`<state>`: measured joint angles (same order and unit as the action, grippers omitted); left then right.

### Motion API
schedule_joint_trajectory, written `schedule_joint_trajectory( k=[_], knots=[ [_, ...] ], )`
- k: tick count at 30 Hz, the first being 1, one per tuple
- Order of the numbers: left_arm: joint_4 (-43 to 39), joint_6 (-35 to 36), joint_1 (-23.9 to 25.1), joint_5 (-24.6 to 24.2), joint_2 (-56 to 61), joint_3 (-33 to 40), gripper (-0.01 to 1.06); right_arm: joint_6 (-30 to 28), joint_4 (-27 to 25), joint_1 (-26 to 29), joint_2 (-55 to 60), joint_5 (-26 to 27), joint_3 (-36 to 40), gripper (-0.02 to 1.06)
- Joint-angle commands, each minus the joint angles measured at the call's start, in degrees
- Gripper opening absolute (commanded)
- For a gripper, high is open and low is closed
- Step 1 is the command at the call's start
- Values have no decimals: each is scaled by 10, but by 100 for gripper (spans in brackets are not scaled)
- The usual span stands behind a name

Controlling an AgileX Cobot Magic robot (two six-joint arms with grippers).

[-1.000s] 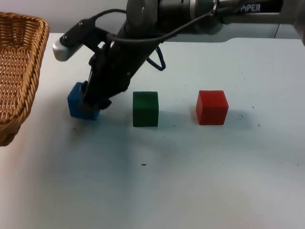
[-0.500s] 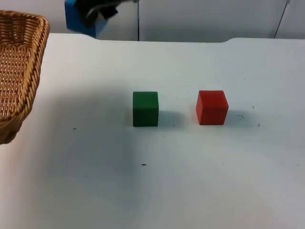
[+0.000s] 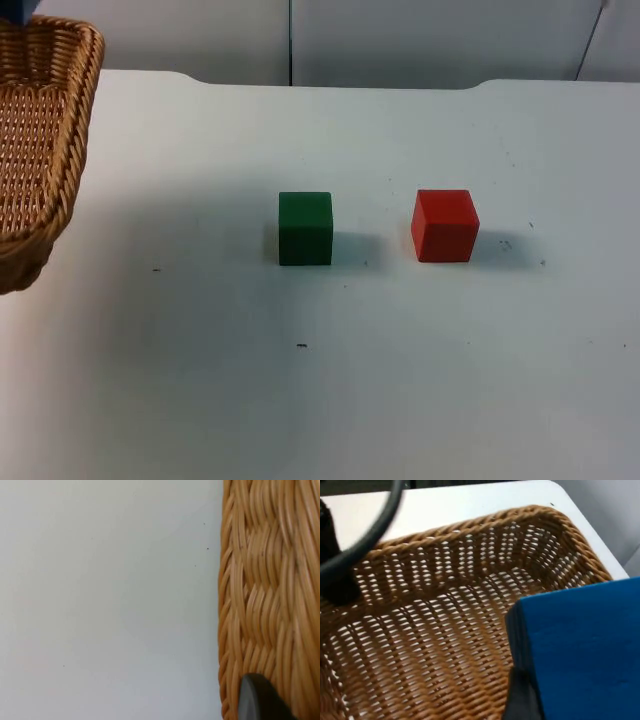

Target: Pick up the basket with the left hand and place the blue cube into the basket with the right hand.

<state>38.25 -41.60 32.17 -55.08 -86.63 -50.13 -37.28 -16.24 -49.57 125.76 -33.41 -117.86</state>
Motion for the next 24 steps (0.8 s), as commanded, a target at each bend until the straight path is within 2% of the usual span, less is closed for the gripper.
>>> schedule_joint_trajectory(
  k=[1, 3, 12, 24],
  knots=[
    [22, -2, 1, -12, 2, -6, 0, -8, -6, -12, 9, 31, -4, 0],
    [22, -4, 1, -13, 2, -6, 0, -8, -6, -24, 30, 52, -4, 0],
    [38, -14, 1, -23, 2, -5, 0, -9, -6, -42, 78, 81, -5, 0],
    [49, -20, 1, -36, 2, -5, 0, -6, -11, -42, 104, 90, -5, 0]
  ],
)
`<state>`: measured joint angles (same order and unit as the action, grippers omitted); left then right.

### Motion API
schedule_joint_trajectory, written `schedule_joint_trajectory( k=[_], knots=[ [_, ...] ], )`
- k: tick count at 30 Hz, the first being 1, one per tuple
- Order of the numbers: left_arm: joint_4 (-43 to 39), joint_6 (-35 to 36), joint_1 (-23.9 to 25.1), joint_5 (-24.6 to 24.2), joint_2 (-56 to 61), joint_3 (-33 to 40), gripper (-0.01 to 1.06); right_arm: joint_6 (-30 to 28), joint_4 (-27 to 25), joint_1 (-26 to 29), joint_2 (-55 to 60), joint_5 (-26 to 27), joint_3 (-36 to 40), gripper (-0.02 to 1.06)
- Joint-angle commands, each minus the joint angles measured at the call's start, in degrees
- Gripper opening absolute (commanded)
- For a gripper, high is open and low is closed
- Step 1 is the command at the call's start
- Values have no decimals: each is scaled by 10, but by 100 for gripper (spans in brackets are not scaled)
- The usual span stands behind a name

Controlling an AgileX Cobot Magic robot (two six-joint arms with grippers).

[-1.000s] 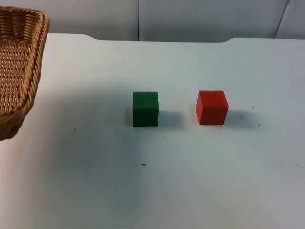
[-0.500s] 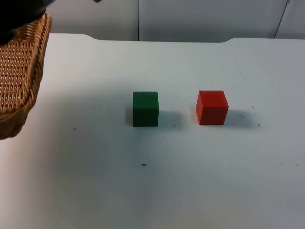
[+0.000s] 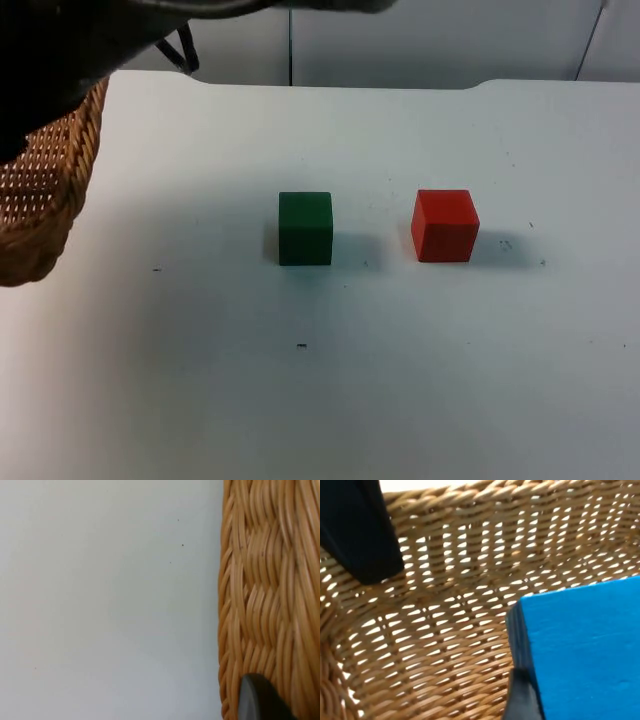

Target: Pick up the basket with the left hand and place the blue cube into the basket with the right hand.

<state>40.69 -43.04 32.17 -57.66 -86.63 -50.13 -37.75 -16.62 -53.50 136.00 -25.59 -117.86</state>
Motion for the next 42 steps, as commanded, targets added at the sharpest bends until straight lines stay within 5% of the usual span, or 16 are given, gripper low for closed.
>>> schedule_joint_trajectory(
  k=[1, 11, 13, 14, 15, 18, 20, 29, 42],
  knots=[
    [25, -6, 1, -10, 2, -5, 0, -2, -17, -3, 6, 12, -5, 0],
    [26, -6, 1, -10, 2, -5, 0, -2, -19, -3, 19, 11, -5, 6],
    [26, -6, 1, -10, 2, -5, 0, -2, -19, -3, 19, 11, -5, 23],
    [26, -8, 1, -10, 2, -5, 0, -2, -19, -3, 18, 11, -5, 44],
    [26, -8, 1, -10, 2, -5, 0, -2, -19, -3, 18, 11, -5, 44],
    [26, -7, 1, -9, 2, -5, 0, 8, -17, -3, 4, 10, -5, 95],
    [27, -7, 1, -9, 2, -5, 0, 2, -15, -3, -5, 6, -5, 105],
    [35, -16, 0, -9, 2, -5, 0, 1, 33, -3, -88, -45, -5, 105],
    [75, -46, -73, 54, -41, -5, 0, -8, 43, 29, -229, -214, -1, 105]
  ],
)
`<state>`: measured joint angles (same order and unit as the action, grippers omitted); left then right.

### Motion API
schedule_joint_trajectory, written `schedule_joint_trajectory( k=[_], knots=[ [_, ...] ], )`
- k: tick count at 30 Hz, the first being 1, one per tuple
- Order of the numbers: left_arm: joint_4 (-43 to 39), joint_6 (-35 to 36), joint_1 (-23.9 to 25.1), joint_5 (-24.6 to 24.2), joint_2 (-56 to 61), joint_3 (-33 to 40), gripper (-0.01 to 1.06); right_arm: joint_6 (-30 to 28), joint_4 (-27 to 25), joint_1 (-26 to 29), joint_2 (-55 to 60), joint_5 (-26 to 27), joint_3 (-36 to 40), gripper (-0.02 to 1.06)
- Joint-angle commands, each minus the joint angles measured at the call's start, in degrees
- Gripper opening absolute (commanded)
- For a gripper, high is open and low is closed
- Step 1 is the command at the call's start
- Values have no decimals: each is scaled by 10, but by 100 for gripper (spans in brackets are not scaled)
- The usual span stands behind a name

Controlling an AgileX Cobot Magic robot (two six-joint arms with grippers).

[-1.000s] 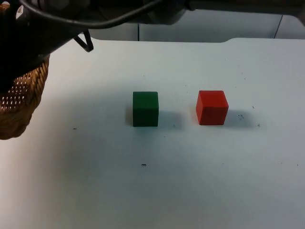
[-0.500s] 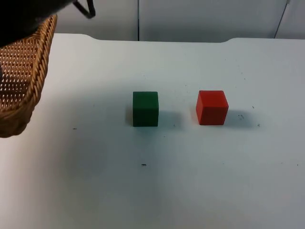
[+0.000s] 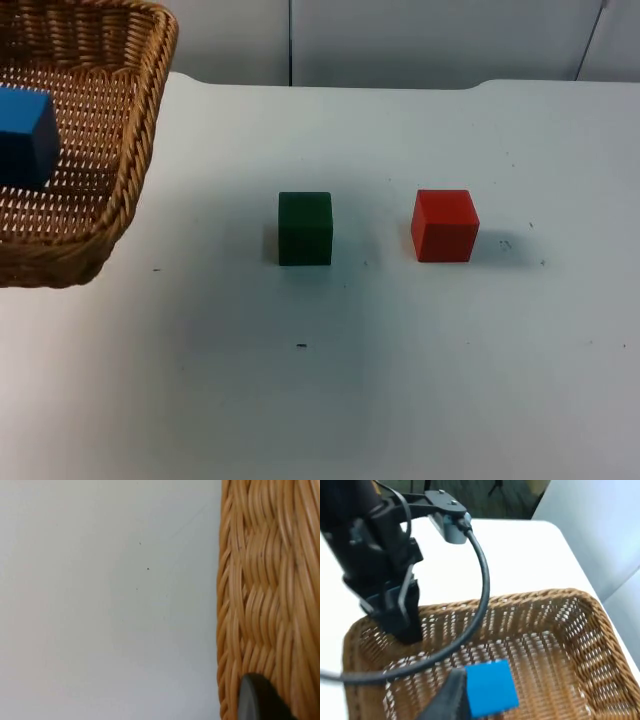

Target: Pick up the basket with the left hand and place the blue cube into the basket with the right hand.

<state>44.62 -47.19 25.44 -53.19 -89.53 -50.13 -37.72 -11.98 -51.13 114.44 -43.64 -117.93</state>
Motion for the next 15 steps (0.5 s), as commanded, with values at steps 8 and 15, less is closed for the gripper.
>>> schedule_joint_trajectory(
  k=[8, 15],
  knots=[
    [64, -41, -5, 22, -75, -5, 0, -27, -15, 7, -30, -107, 1, 105],
    [116, -99, -5, 34, -136, -6, 0, -32, -16, 7, -42, -135, 1, 105]
  ],
)
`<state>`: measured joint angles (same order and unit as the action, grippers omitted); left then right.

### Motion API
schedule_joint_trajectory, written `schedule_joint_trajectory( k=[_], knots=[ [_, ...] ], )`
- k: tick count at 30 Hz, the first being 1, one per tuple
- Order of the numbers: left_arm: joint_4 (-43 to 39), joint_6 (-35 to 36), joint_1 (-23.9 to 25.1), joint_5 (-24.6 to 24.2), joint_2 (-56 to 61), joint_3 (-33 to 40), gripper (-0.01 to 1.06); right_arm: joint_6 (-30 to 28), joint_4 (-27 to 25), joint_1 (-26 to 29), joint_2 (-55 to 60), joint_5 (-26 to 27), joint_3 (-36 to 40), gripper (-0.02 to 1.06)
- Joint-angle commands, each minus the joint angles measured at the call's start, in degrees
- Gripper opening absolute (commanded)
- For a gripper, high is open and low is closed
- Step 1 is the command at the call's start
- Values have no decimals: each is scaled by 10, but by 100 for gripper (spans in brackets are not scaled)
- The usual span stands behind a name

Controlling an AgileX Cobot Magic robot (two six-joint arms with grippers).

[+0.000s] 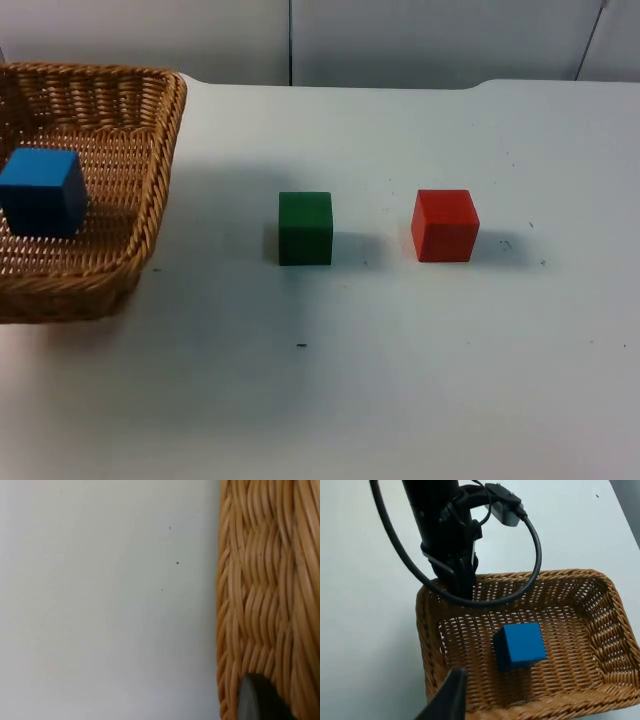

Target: Pick up the basket with the left hand and place the blue cube into the basket with the right hand.

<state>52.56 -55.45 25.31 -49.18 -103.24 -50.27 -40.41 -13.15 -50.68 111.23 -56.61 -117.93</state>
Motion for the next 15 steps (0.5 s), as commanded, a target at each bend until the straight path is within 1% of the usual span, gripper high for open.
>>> schedule_joint_trajectory(
  k=[1, 6, 13, 15],
  knots=[
    [41, -20, -4, -6, -9, -10, 0, -5, -4, 2, -11, -7, 1, 105],
    [41, -24, -4, -10, -41, -32, 0, -7, -6, 2, -12, -14, 1, 105],
    [61, -58, -4, -2, -79, -37, 0, -7, -6, 2, -12, -14, 1, 105],
    [62, -62, -4, 15, -92, -37, 0, -7, -6, 2, -12, -14, 1, 105]
  ],
)
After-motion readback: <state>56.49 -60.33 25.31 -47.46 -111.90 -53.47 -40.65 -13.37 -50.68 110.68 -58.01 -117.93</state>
